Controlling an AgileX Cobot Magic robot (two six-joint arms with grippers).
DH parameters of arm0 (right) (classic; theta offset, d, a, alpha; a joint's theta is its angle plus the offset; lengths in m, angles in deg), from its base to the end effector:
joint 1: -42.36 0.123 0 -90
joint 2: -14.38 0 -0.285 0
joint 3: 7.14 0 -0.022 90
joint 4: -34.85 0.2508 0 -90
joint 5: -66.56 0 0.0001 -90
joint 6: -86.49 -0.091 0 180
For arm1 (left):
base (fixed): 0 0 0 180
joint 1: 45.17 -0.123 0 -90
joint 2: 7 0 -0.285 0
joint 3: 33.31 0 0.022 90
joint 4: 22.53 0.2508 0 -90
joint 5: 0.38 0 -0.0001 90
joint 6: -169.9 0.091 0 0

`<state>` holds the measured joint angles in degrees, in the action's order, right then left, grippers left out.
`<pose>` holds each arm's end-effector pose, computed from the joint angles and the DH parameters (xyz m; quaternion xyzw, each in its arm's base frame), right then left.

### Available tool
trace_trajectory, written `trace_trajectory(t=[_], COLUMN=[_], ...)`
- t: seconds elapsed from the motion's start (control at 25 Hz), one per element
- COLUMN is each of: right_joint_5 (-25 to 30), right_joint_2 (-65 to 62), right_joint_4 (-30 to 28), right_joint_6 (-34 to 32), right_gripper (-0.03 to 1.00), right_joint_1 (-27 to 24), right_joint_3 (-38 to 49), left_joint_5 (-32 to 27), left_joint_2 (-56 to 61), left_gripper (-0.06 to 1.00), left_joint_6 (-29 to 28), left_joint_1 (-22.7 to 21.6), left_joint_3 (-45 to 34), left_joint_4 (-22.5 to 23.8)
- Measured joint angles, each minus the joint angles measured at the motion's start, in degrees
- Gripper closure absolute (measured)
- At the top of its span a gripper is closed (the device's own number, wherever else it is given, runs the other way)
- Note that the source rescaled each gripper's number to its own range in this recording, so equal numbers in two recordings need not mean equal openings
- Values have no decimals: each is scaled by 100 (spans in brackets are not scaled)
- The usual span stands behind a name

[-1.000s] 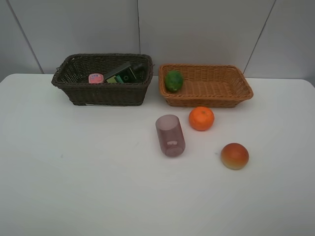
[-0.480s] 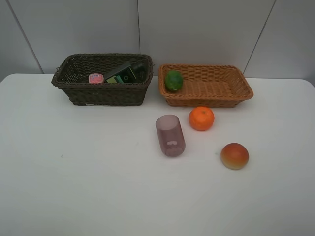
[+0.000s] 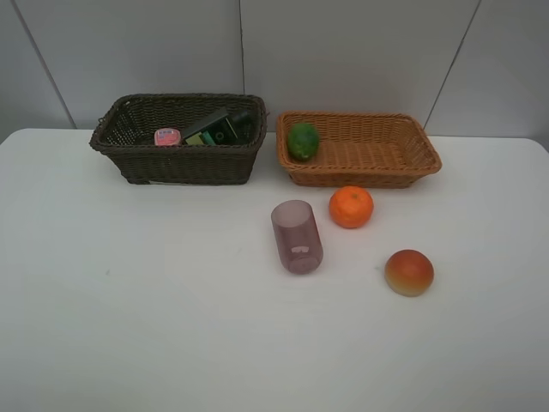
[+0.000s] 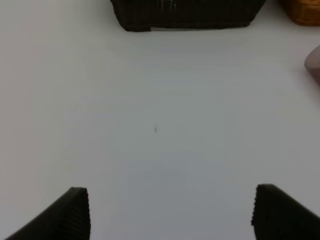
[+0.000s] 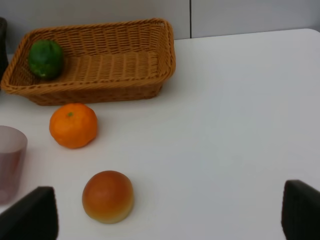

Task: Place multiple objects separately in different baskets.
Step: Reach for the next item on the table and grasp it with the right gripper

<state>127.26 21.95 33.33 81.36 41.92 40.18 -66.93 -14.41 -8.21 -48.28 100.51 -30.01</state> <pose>-0.0080 -0.0020 0.2834 0.0418 0.8450 0.0086 0.5330 -0.0150 -0.0117 0.2811 -0.0018 0.8648 -0.0430 0.5002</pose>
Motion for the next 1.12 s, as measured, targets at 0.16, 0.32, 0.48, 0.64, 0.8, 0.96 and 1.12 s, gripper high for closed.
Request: trace_trajectory(t=[0.16, 0.32, 0.48, 0.64, 0.8, 0.96, 1.12], right_joint_5=[0, 0, 0, 0, 0, 0, 0], right_joint_2=[0, 0, 0, 0, 0, 0, 0], right_joint_4=[0, 0, 0, 0, 0, 0, 0], right_joint_6=[0, 0, 0, 0, 0, 0, 0], right_gripper=[3, 3, 3, 3, 3, 3, 3], right_joint_1=[0, 0, 0, 0, 0, 0, 0], right_joint_3=[0, 0, 0, 0, 0, 0, 0], left_joint_5=[474, 560, 577, 576, 576, 576, 576], left_joint_2=[0, 4, 4, 4, 4, 4, 4], left_gripper=[19, 19, 19, 19, 19, 19, 19], left_joint_6=[-8, -87, -88, -117, -129, -129, -129], left_joint_1=[0, 0, 0, 0, 0, 0, 0], left_joint_3=[-212, -218, -218, -218, -218, -218, -218], left_joint_4=[35, 113, 119, 138, 155, 155, 166])
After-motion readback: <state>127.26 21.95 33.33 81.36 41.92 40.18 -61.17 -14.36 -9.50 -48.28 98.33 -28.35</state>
